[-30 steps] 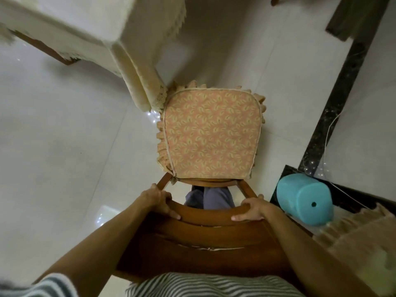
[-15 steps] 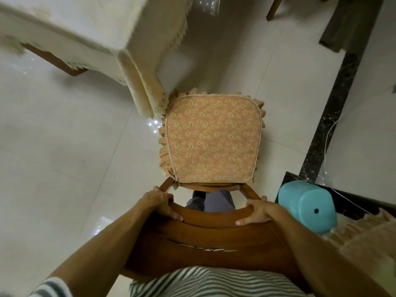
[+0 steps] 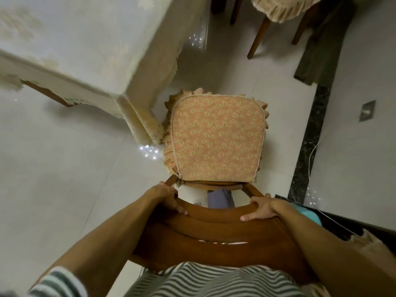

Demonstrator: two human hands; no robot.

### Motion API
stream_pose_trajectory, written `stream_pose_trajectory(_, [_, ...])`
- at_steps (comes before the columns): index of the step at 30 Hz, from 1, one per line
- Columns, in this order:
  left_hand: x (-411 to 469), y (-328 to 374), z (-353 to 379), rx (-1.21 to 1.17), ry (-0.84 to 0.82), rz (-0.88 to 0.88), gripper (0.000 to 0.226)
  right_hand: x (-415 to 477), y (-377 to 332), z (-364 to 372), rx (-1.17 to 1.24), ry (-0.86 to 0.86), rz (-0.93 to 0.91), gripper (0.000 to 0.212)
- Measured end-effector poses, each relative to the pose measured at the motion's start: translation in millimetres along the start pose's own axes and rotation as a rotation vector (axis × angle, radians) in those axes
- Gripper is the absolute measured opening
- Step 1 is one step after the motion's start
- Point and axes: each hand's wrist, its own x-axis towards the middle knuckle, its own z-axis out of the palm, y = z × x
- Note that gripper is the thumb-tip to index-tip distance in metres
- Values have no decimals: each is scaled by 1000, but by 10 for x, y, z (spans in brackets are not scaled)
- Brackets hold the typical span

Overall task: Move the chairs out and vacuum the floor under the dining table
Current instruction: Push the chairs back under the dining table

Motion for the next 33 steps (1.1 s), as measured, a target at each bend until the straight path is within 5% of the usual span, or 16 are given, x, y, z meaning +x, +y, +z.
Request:
stream_pose_trajectory(15, [268, 590, -2196, -138, -77, -19, 91, 134, 440, -2495, -116, -94, 7, 104])
stream_pose_trajectory(33, [320, 45, -3264, -560, -28, -14, 93, 79, -635, -4742, -529, 2, 76, 108])
